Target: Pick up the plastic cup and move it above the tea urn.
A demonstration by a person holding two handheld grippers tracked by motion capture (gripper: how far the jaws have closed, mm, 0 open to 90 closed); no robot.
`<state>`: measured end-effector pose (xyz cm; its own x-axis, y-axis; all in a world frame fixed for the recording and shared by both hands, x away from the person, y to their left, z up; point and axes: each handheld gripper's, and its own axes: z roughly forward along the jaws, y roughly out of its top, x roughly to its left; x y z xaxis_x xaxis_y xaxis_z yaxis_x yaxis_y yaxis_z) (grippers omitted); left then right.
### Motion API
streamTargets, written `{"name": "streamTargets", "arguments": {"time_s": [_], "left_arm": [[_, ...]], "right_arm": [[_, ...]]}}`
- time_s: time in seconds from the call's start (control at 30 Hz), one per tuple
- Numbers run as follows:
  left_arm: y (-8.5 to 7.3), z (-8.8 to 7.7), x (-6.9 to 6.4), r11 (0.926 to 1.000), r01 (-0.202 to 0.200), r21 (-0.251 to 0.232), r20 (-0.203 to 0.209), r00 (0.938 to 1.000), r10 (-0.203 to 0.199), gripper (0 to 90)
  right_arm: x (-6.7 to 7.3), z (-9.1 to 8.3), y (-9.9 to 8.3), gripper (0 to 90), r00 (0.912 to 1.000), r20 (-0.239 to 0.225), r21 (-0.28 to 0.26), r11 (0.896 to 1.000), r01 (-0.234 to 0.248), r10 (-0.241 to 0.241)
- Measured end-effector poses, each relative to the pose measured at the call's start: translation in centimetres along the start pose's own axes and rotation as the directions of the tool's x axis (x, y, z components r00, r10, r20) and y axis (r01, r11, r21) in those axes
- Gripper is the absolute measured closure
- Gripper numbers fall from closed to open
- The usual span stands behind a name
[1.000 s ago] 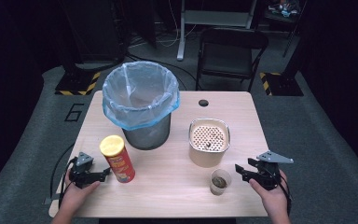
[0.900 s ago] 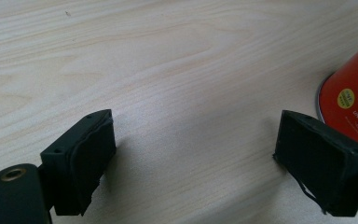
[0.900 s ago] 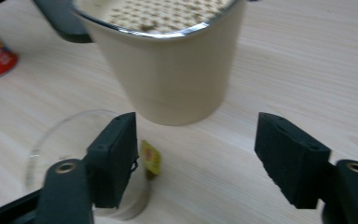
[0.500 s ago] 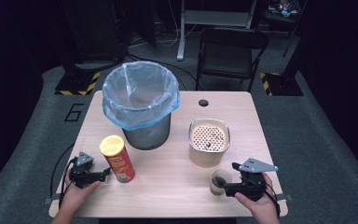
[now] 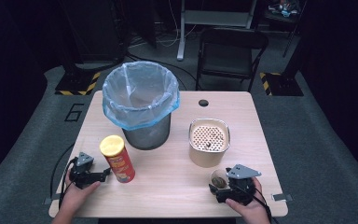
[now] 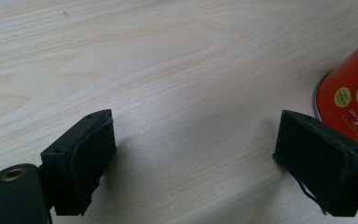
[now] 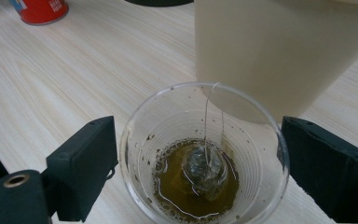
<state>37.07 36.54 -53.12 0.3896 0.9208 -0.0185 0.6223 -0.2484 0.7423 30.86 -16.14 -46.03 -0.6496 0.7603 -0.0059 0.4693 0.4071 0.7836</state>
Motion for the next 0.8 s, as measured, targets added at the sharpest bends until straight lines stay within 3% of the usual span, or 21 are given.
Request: {"name": "streamTargets", "arguments": {"time_s": [0.3, 0.4, 0.53, 0.8], "left_arm": [[0.0, 0.0, 0.0, 1.0000, 0.000, 0.000, 0.000, 1.0000, 0.000, 11.8], [0.0, 0.0, 0.0, 1.0000, 0.000, 0.000, 0.000, 1.0000, 0.000, 11.8], [0.0, 0.0, 0.0, 1.0000, 0.000, 0.001, 0.001, 1.0000, 0.000, 11.9], [0.0, 0.0, 0.0, 1.0000, -0.001, -0.001, -0.001, 1.0000, 0.001, 11.9]], "right_arm": [[0.0, 1.2, -0.9, 15.9, 1.0000, -0.004, 0.044, 0.999, 0.008, -0.008], [0.1, 1.3, -1.0, 19.7, 0.9997, 0.010, 0.040, 0.999, 0.020, -0.021], [-0.3, 1.4, -1.0, 21.1, 1.0000, 0.002, 0.034, 0.999, 0.001, -0.001], [-0.3, 1.5, -1.1, 22.9, 0.9989, 0.004, 0.022, 0.999, 0.047, -0.047]]}}
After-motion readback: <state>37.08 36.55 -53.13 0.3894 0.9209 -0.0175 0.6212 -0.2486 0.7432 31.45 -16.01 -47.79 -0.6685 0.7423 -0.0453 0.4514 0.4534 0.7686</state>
